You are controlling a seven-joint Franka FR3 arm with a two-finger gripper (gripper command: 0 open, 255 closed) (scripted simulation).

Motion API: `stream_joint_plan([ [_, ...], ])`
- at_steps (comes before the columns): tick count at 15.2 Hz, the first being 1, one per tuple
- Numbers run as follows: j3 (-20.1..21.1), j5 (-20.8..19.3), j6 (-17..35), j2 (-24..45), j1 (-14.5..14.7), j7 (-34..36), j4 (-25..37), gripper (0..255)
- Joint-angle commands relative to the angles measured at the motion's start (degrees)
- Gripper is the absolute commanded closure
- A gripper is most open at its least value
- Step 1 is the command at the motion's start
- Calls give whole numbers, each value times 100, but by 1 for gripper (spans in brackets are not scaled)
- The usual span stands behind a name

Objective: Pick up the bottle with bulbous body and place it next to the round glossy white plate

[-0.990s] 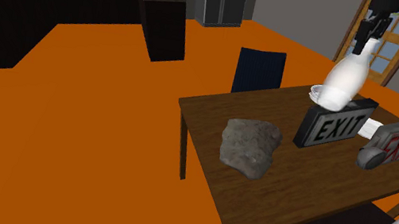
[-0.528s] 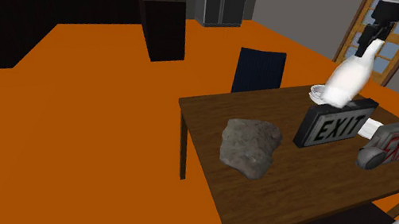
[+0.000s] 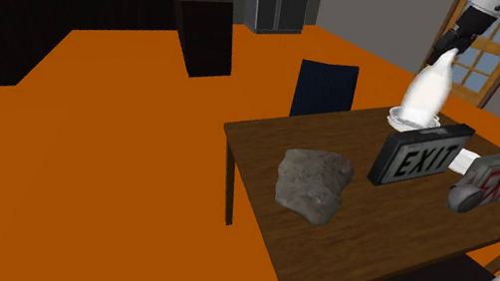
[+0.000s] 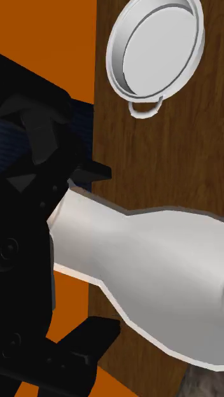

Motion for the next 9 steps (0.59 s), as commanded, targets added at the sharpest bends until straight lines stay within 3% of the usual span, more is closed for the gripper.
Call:
stream_joint_plan([
  [1,-199,-1259,-268,698,-165,-393,282,255],
  [4,-545,-779,-254,1413,-275,-846,810,255],
  [6,-551,-503,-285,1879,-547,-1086,1223,255],
  [9,-523,-504,-54,1877,-530,-1090,990,255],
])
